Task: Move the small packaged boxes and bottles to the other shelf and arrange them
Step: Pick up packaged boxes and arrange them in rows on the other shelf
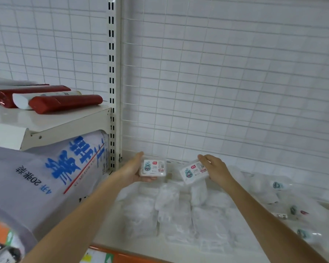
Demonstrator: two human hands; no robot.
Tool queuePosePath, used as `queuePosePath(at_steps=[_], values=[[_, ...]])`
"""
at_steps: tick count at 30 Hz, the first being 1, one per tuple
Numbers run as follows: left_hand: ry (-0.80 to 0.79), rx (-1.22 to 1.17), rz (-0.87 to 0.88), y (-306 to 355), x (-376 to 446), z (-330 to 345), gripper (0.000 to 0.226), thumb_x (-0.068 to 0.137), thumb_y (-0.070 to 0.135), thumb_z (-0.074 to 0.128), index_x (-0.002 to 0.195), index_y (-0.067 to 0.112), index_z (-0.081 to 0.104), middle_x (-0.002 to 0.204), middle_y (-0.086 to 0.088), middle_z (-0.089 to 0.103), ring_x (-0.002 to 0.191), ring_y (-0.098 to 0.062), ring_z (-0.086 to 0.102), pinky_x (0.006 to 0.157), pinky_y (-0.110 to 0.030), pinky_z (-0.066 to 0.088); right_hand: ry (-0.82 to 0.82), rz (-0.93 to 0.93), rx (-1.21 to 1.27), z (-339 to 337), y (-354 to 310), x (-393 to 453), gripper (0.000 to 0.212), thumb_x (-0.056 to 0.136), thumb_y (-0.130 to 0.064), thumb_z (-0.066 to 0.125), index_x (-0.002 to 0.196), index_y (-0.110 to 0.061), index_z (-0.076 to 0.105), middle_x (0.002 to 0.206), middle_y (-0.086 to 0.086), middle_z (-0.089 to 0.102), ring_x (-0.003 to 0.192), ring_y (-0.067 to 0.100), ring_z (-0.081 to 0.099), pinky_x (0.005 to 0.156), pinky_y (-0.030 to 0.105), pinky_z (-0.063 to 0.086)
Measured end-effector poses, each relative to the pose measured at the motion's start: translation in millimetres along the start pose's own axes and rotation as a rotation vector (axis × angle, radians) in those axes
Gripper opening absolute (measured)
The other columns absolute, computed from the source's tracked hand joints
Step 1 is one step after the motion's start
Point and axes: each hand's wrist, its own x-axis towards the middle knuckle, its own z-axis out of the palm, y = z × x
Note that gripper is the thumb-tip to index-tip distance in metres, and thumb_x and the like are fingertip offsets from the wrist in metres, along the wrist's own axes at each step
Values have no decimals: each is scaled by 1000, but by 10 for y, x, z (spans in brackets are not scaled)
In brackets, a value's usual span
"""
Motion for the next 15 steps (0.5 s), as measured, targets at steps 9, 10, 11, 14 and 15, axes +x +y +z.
queuePosePath(at_steps=[9, 10, 11, 14, 15], values=[[71, 202, -78, -58, -74, 223, 68, 87, 68, 27, 83, 9, 60, 60, -8, 68, 51, -21, 65, 40, -22, 39, -204, 153, 292, -126, 93, -76, 25, 99, -25, 36, 106, -19, 59, 89, 10, 63, 40, 15, 46, 37, 20, 27], [97, 226, -77, -66, -85, 228, 67, 86, 69, 27, 82, 10, 59, 58, -7, 68, 50, -19, 64, 40, -22, 38, -239, 158, 307, -128, 103, -76, 23, 99, -26, 38, 108, -18, 58, 91, 11, 62, 41, 15, 45, 37, 21, 27], [119, 252, -65, -74, -102, 233, 67, 87, 68, 25, 81, 10, 58, 56, -5, 67, 48, -18, 62, 40, -22, 38, -277, 163, 323, -130, 114, -76, 20, 98, -26, 42, 109, -17, 56, 93, 12, 61, 43, 15, 45, 36, 21, 29], [170, 311, 33, -102, -130, 232, 60, 90, 64, 18, 88, 15, 54, 63, -6, 65, 42, -14, 59, 37, -21, 37, -384, 167, 335, -163, 144, -98, 27, 90, -18, 59, 115, -16, 51, 97, 13, 59, 52, 16, 50, 45, 24, 40], [166, 290, 75, -118, -130, 220, 57, 91, 63, 18, 95, 17, 52, 73, -10, 65, 44, -16, 62, 35, -20, 37, -413, 154, 319, -183, 166, -105, 35, 86, -13, 65, 117, -16, 49, 98, 11, 59, 57, 16, 52, 50, 25, 43]])
